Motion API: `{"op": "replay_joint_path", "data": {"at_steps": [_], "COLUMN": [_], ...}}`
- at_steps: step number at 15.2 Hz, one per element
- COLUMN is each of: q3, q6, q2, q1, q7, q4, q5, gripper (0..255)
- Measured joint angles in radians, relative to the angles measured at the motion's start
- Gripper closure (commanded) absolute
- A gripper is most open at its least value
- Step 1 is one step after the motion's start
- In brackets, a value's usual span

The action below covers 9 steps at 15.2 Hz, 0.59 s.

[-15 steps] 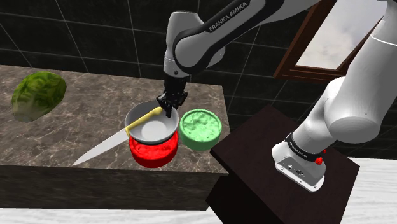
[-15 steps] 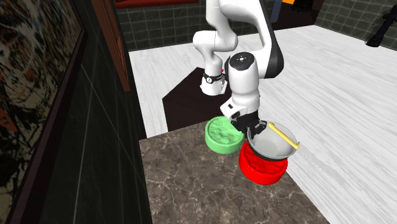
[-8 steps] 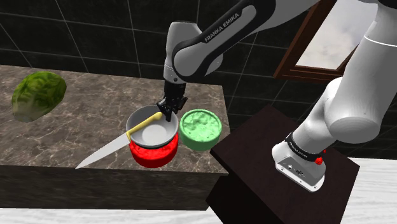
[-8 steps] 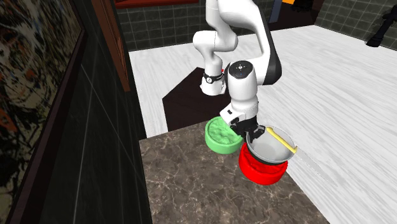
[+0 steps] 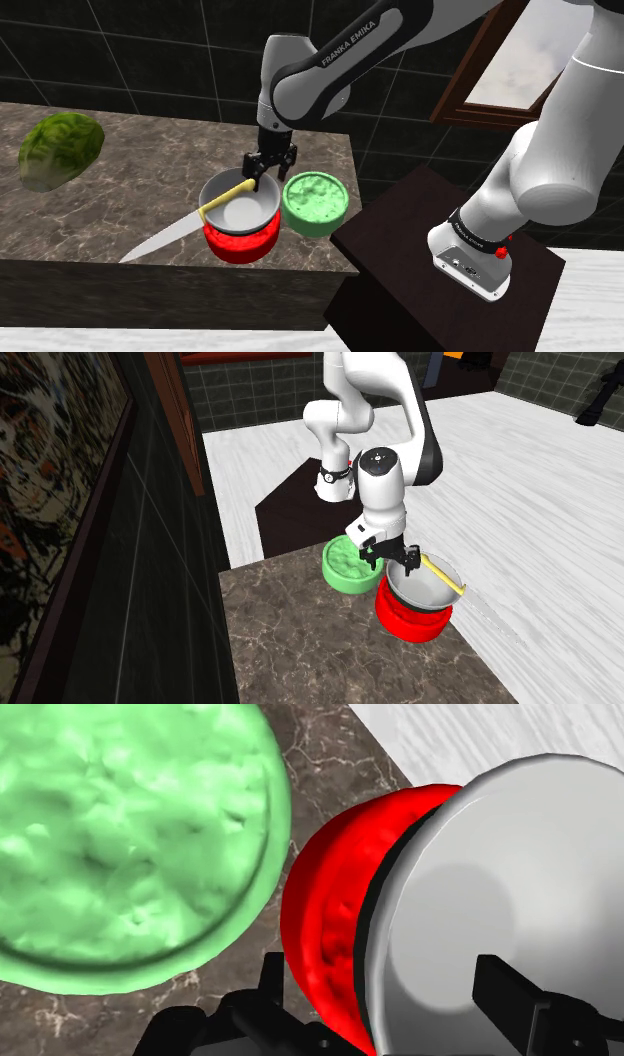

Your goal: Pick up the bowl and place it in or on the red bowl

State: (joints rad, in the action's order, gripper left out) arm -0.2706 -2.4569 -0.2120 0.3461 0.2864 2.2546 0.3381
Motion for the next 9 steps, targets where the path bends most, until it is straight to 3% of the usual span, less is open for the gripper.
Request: {"op": "replay_joint_path", "data": {"at_steps": [9], "q3": [0.011], "q6": [0.117], "q2": [0.091], "q1": [-0.02], "q7": [0.002], "q4": [-0.022], "q5": [-0.005], "gripper": [0]}}
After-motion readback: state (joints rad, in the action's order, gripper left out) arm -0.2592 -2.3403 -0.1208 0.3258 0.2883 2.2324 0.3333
